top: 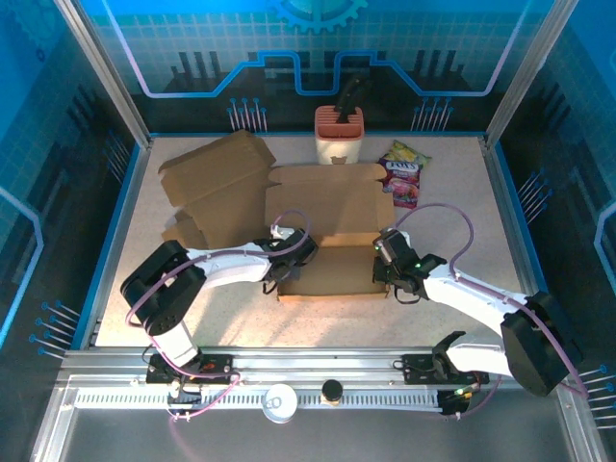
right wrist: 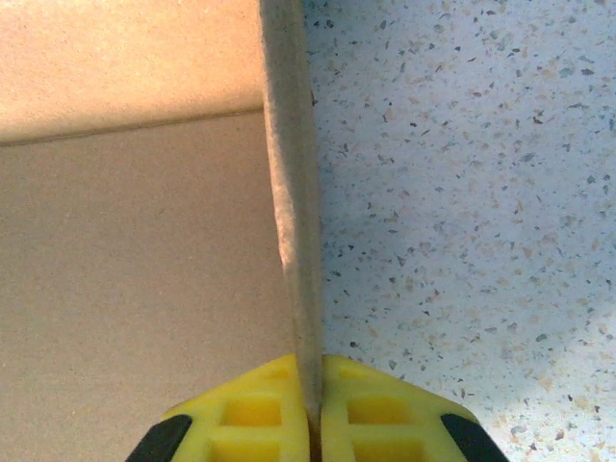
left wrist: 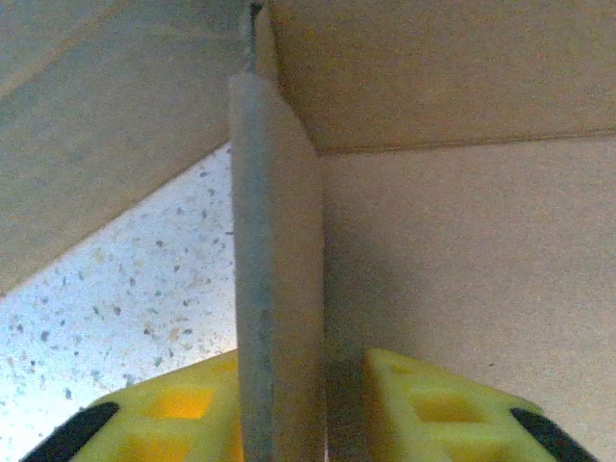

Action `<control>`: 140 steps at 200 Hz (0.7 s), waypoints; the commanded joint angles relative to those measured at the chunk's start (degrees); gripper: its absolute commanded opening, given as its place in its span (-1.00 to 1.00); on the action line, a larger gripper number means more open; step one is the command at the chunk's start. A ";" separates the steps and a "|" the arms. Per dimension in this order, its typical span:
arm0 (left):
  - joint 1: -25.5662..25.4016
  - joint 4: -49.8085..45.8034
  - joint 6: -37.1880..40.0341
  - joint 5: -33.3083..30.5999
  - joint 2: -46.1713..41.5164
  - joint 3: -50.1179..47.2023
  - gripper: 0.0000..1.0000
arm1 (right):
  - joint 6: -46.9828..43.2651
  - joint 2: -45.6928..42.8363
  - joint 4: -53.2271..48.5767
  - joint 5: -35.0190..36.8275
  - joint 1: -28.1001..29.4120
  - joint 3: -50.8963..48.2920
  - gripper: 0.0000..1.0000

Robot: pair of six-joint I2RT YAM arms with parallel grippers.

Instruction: Fold the paper box

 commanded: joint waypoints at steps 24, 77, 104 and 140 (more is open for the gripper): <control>-0.74 -2.55 -1.05 -3.24 1.94 0.26 -1.00 | 0.42 0.87 0.87 -0.14 0.91 1.99 -1.00; -2.81 -6.91 -2.07 -9.13 3.70 3.51 -1.00 | 1.12 1.89 0.35 0.82 2.00 2.91 -1.00; -3.34 -8.50 -2.04 -10.67 4.19 4.59 -1.00 | 1.39 1.93 0.36 1.17 2.36 3.05 -1.00; -3.25 -7.71 -0.99 -8.63 2.69 4.88 -0.22 | 1.04 2.14 -0.08 1.01 2.54 3.69 -0.84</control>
